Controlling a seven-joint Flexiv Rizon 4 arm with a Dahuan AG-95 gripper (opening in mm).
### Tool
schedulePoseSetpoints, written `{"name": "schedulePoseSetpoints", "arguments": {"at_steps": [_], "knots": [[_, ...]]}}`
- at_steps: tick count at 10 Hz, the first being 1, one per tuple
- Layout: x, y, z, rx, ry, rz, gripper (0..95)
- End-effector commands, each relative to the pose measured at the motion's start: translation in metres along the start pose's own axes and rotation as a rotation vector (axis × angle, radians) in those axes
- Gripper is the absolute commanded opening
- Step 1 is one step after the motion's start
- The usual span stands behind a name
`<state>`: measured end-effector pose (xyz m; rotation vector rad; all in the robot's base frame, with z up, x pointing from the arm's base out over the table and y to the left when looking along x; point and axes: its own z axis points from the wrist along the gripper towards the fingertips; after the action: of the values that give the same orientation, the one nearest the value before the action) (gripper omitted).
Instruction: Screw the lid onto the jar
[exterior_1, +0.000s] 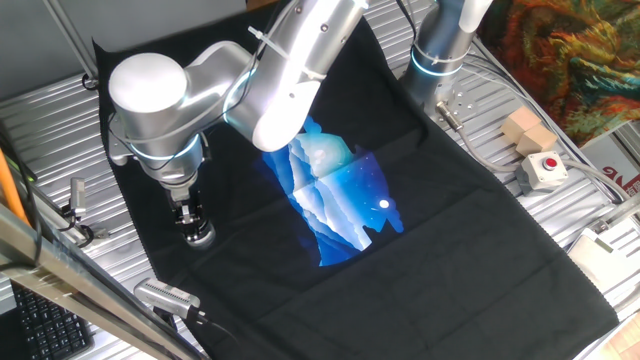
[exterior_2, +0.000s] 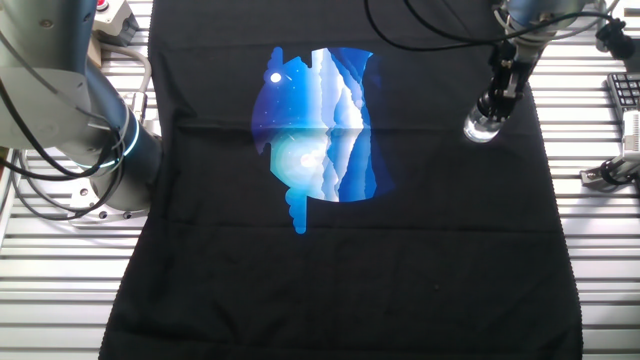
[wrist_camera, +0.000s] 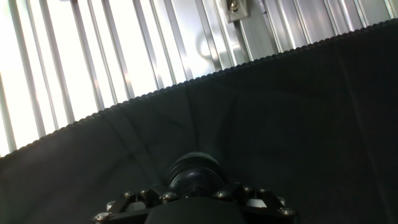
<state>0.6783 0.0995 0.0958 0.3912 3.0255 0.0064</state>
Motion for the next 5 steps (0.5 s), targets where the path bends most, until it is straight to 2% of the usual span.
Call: {"name": "schedulePoseSetpoints", "arguments": {"at_steps": [1, 5], "knots": [[0.0002, -0.0003, 0.0006, 0.005, -0.002, -0.001, 0.0], [0.0, 0.0002, 0.0, -0.004, 0.001, -0.007, 0.0]]}}
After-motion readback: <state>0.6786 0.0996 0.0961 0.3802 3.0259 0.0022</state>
